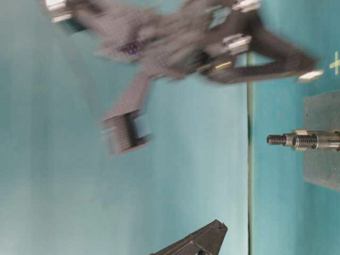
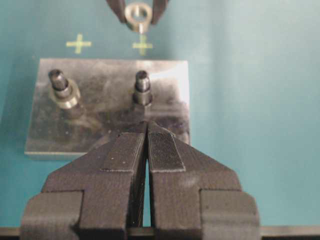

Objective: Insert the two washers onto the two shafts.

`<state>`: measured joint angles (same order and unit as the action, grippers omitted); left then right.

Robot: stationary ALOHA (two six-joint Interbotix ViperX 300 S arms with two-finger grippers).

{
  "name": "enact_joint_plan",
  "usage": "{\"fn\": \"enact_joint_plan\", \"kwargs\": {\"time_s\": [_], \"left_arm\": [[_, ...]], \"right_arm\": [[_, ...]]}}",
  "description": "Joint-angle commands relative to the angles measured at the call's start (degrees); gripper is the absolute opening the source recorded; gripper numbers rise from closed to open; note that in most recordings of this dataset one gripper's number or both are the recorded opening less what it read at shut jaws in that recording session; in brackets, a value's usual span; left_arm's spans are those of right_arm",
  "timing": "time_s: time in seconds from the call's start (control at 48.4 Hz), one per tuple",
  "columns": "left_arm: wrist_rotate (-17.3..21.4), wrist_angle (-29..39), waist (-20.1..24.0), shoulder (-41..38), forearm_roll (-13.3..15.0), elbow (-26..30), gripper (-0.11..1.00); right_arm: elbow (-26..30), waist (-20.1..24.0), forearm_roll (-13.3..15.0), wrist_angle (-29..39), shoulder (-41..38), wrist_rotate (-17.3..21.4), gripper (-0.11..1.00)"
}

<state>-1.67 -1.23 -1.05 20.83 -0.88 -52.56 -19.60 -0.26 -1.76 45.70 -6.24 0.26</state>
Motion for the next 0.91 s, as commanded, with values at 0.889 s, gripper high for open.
{"fn": "enact_joint_plan", "kwargs": {"time_s": [0.889], "left_arm": [[-1.6, -0.4, -0.7, 0.4, -0.2, 0.7, 0.0]], "right_arm": [[11.3, 1.2, 0.7, 0.2, -5.7, -7.3, 0.35]]}}
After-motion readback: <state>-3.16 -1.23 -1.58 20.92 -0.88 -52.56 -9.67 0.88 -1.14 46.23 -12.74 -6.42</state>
